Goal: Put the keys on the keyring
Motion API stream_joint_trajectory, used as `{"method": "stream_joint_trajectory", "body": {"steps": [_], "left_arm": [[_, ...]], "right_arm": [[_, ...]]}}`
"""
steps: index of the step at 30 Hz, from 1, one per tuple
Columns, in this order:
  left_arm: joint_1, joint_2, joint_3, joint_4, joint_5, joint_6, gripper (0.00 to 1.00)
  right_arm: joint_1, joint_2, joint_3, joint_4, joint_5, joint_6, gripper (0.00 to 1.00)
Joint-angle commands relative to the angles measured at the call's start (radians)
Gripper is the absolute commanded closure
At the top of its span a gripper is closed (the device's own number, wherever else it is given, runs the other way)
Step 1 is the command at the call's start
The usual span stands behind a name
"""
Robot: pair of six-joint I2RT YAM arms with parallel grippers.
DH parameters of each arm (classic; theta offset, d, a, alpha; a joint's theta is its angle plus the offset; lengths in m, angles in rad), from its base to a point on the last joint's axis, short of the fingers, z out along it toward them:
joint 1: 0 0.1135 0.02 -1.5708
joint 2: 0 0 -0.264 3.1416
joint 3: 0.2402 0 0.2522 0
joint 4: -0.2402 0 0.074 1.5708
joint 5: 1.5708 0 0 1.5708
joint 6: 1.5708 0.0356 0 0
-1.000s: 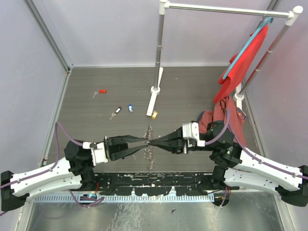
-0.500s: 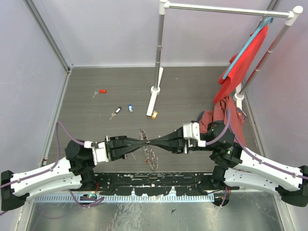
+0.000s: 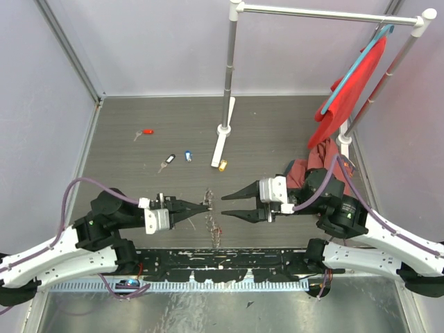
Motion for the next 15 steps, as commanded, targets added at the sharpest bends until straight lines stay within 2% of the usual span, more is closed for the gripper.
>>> {"method": "stream_joint_trajectory", "body": {"steps": [1,7,15], "left_arm": [[0.000,0.006,0.134,-0.302,-0.013,0.058,1.00],[0.000,0.120,0.289,-0.557,-0.062,0.057,1.00],[-0.001,0.237,0.411,-0.705,-0.106,0.038,1.00]], "right_arm": [[0.005,0.032,0.068,-0.188,0.051,-0.055,0.60],[0.004,0.082,0.083,-0.252,0.098,-0.060,0.60],[0.004,0.125,0.036,-0.168,0.099,-0.036,0.61]]}}
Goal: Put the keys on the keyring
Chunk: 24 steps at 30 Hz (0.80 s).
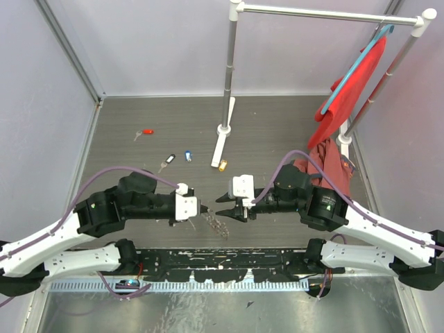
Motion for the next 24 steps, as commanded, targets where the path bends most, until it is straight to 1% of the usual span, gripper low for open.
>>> {"method": "stream_joint_trajectory", "body": {"steps": [1,8,17,24], "left_arm": [[0.000,0.021,0.071,-0.094,-0.022,-0.005,1.00],[0.000,0.026,0.073,-0.072,-0.019,-0.008,1.00],[0.000,0.027,0.064,-0.046,-0.041,-0.025,1.00],[0.000,0.027,0.065,-0.038,-0.043,-0.027,1.00]], "right_arm": [[0.004,0.000,-0.016,0.085,0.012,0.012,0.61],[0.005,0.037,-0.023,0.088,0.003,0.017,0.61],[0.005,0.046,-0.072,0.202,0.010,0.081,0.62],[0.004,0.070,-0.072,0.217,0.001,0.087,0.63]]}}
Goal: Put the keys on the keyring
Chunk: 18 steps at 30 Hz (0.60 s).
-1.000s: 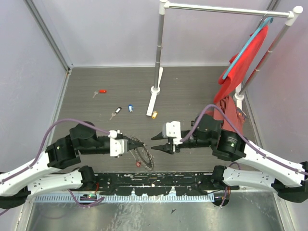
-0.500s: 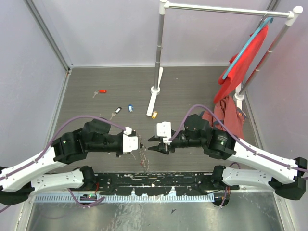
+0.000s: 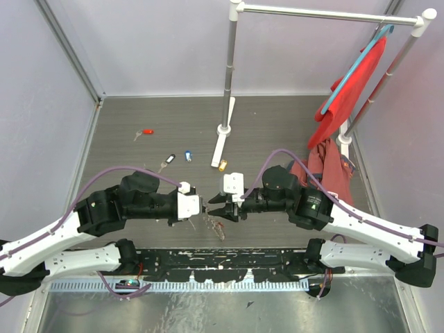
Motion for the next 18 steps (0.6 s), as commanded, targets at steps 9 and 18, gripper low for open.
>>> {"method": "stream_joint_trajectory", "body": {"steps": [9,18], "left_arm": [[0.000,-0.015,0.028,0.056,-0.009,-0.016,1.00],[0.000,-0.030,0.009,0.074,-0.010,-0.015,1.00]], "right_arm": [[0.005,0.050,0.016,0.062,0.005,0.010,0.76],[0.004,0.012,0.003,0.075,0.034,0.010,0.99]]}}
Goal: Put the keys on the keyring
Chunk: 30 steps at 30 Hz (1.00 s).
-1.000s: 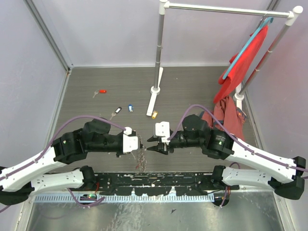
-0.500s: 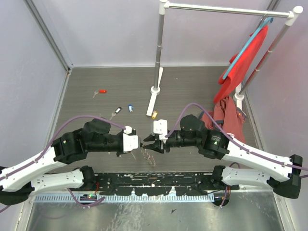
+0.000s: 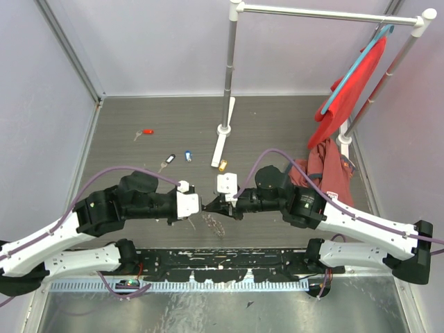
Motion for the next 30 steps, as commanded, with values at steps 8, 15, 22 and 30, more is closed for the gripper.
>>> {"method": "stream_joint_trajectory", "body": {"steps": [8,15,22,30], "left_arm": [[-0.001,-0.234,-0.090,0.239,-0.053,-0.052,0.76],[-0.001,-0.393,-0.249,0.495,-0.061,-0.137,0.79],[-0.001,-0.365,-0.303,0.640,-0.027,-0.172,0.72],[-0.001,-0.318,-0.350,0.811,-0.022,-0.190,0.68]], "right_arm": [[0.004,-0.164,-0.080,0.202,0.089,0.039,0.99],[0.004,-0.268,-0.227,0.519,0.124,0.136,0.99],[0.004,-0.298,-0.314,0.784,0.105,0.202,0.99],[0.005,-0.289,-0.313,0.863,0.066,0.219,0.99]]}}
